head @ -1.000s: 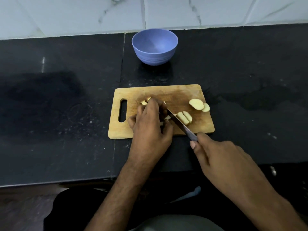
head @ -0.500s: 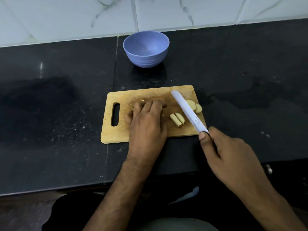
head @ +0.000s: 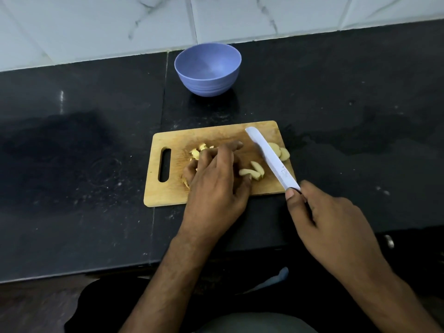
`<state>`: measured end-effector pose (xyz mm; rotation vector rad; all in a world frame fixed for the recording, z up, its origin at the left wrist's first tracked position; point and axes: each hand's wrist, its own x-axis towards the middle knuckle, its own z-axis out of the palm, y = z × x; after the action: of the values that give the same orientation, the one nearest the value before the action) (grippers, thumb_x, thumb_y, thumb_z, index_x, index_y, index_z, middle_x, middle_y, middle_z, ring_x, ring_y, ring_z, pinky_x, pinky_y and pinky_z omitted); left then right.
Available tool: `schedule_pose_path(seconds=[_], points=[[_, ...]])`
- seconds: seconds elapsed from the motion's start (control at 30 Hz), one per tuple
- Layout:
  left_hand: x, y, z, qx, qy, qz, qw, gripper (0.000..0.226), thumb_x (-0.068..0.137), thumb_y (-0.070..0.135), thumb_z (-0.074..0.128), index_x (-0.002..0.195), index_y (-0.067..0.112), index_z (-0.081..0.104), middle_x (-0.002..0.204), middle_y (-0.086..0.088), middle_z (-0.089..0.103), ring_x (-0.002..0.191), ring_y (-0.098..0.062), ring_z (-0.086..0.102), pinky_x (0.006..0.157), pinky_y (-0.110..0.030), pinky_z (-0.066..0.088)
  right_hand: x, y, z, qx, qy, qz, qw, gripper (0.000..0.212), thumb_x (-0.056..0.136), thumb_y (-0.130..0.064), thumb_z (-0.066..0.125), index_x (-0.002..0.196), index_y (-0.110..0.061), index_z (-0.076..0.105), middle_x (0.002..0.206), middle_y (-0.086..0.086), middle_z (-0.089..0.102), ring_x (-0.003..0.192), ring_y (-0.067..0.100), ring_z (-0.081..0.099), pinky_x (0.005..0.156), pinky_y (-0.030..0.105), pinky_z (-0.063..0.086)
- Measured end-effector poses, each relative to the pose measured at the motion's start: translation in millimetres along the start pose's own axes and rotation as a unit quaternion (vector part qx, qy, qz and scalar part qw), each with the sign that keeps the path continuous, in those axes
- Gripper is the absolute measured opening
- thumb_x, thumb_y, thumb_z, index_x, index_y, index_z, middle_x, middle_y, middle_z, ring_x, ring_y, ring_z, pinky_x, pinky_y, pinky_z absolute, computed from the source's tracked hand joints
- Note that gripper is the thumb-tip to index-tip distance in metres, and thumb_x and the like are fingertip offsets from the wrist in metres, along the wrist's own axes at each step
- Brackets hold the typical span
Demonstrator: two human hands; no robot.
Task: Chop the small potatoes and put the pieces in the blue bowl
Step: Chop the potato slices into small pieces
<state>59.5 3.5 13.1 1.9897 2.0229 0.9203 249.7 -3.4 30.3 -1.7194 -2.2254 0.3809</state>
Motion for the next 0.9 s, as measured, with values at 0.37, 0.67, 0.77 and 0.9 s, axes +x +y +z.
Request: schedule_pose_path(seconds=[0.37, 0.67, 0.77, 0.9], points=[[-7.2, -4.4, -1.3, 0.012, 0.035, -0.013, 0.999, 0.035, 0.088, 0.032, 0.067, 0.113, 0.029, 0.044, 0.1, 0.025, 0.049, 0.109, -0.006, 0.039, 0.093, -0.03, 0.016, -22.8, -9.0, -10.3, -0.055, -0.095, -0.016, 0.994, 0.028, 0.095, -0.054, 0.018, 0.085, -0.035, 0.035, 0.053, -0.006, 0.049, 0.042, 0.007, 0.049, 0.041, 0.016, 0.028], [-6.9, -5.5, -2.1, -0.01, 0.031, -0.023, 0.999, 0.033, 0.085, 0.027, 0.067, 0.107, 0.027, 0.042, 0.095, 0.022, 0.052, 0.107, -0.007, 0.043, 0.091, -0.029, 0.017, -16.8, -28.0, -2.6, -0.069, -0.086, 0.004, 0.994, 0.019, 0.102, -0.049, 0.021, 0.089, -0.036, 0.027, 0.063, -0.005, 0.051, 0.051, 0.006, 0.049, 0.045, 0.02, 0.035], [-11.6, -6.1, -5.9, -0.017, 0.033, -0.021, 0.999, 0.033, 0.085, 0.028, 0.067, 0.106, 0.028, 0.043, 0.098, 0.022, 0.051, 0.108, -0.008, 0.044, 0.093, -0.03, 0.019, -11.2, -24.8, 0.1, -0.052, -0.083, -0.012, 0.995, 0.02, 0.101, -0.051, 0.021, 0.088, -0.038, 0.028, 0.063, -0.006, 0.052, 0.053, 0.006, 0.052, 0.048, 0.02, 0.036], [-17.6, -10.0, -12.3, -0.029, 0.034, -0.018, 0.999, 0.036, 0.085, 0.032, 0.069, 0.111, 0.028, 0.045, 0.105, 0.022, 0.051, 0.114, -0.006, 0.043, 0.098, -0.03, 0.02, -16.1, -14.3, -6.2, -0.016, -0.079, -0.042, 0.996, 0.027, 0.097, -0.052, 0.023, 0.082, -0.035, 0.036, 0.051, -0.004, 0.05, 0.042, 0.008, 0.051, 0.041, 0.019, 0.033]])
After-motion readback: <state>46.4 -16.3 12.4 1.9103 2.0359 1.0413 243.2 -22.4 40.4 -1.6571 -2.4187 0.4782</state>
